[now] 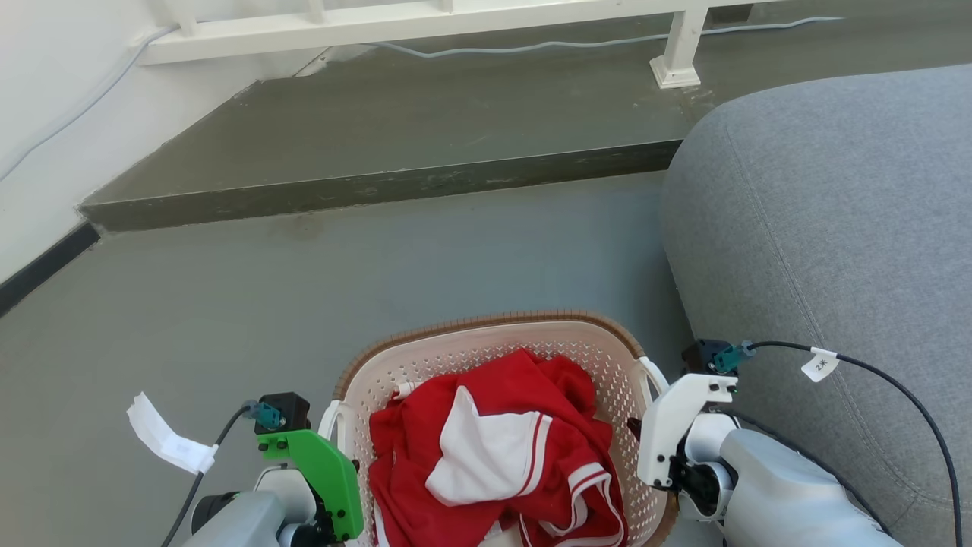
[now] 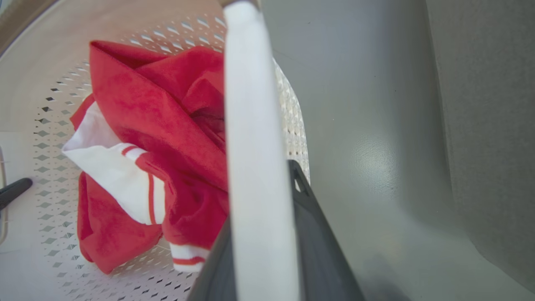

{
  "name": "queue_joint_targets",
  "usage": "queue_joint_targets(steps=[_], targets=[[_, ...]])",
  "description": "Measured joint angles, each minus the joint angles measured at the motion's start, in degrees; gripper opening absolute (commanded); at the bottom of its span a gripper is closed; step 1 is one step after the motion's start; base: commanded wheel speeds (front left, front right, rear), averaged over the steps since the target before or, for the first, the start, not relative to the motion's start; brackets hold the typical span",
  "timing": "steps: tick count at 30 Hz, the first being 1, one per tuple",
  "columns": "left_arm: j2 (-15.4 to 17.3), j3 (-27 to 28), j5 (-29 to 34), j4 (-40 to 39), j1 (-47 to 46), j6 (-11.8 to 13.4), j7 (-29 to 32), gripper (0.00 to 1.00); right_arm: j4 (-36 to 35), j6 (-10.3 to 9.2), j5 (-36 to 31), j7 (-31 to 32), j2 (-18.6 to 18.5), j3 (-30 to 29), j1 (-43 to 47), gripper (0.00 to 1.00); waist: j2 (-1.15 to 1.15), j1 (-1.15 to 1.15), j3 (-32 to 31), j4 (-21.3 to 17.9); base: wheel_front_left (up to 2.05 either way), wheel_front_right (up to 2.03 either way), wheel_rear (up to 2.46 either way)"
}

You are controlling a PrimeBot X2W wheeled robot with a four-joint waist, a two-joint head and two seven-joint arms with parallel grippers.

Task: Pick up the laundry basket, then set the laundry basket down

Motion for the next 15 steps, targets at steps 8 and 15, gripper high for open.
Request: queue_joint_targets(steps=[8, 15], targets=[[-0.25, -0.08, -0.05, 0.19, 0.00, 0.00, -0.01, 0.00, 0.19, 0.00, 0.40, 0.00, -0.05, 0.57, 0.00, 0.00, 0.00, 0.00, -0.26, 0.02, 0.00, 0.00, 0.00], [-0.47, -0.12, -0.15, 0.32, 0.00, 0.00, -0.05, 0.00, 0.33, 0.00, 0.57, 0.00, -0.14, 1.07, 0.00, 0.00, 0.00, 0.00, -0.37, -0.09, 0.00, 0.00, 0.00]])
